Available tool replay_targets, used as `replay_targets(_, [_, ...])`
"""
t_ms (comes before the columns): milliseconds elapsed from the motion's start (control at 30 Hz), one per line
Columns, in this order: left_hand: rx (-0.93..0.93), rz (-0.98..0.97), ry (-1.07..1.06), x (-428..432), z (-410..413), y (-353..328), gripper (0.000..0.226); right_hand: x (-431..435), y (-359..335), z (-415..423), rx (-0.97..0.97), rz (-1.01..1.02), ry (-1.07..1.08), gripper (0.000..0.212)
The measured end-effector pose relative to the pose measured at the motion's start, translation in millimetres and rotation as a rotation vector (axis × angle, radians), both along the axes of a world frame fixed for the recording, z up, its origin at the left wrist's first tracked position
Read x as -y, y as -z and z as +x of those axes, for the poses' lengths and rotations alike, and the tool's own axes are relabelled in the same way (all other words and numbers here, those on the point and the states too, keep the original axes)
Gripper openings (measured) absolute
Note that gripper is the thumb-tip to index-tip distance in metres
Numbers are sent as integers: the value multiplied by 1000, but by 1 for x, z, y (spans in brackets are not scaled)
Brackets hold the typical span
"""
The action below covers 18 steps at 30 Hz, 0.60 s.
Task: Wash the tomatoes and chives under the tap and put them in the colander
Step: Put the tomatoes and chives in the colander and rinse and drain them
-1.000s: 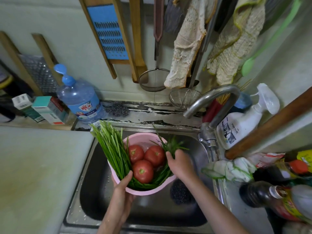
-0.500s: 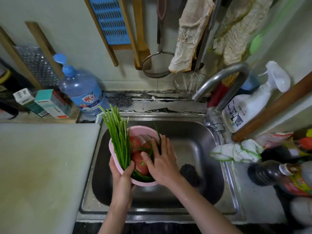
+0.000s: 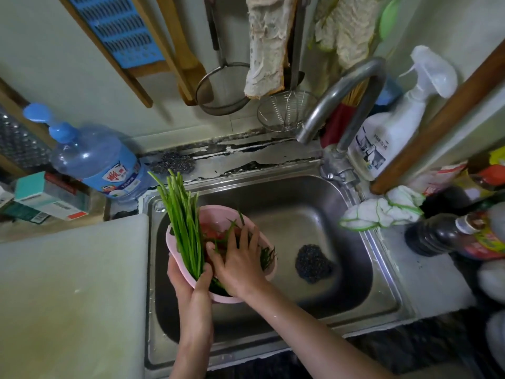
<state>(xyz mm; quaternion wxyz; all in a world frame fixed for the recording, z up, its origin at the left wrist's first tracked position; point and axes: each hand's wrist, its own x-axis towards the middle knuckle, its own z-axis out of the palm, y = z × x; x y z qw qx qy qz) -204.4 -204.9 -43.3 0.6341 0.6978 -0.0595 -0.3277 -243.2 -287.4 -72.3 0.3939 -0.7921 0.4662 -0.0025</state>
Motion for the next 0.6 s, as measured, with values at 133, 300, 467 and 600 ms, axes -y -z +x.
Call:
replay_targets(133, [32, 21, 17, -2, 5, 5, 64, 0, 1, 2, -14, 44, -9, 108])
replay_targets(300, [75, 43, 39, 1, 6, 7, 68, 2, 5, 2, -22, 113, -30, 78])
replay_targets(467, [145, 83, 20, 5, 3, 5, 69, 5, 13, 2, 28, 150, -41, 78])
replay_targets(600, [153, 124, 17, 8, -5, 3, 68, 9, 16, -5, 50, 204, -61, 77])
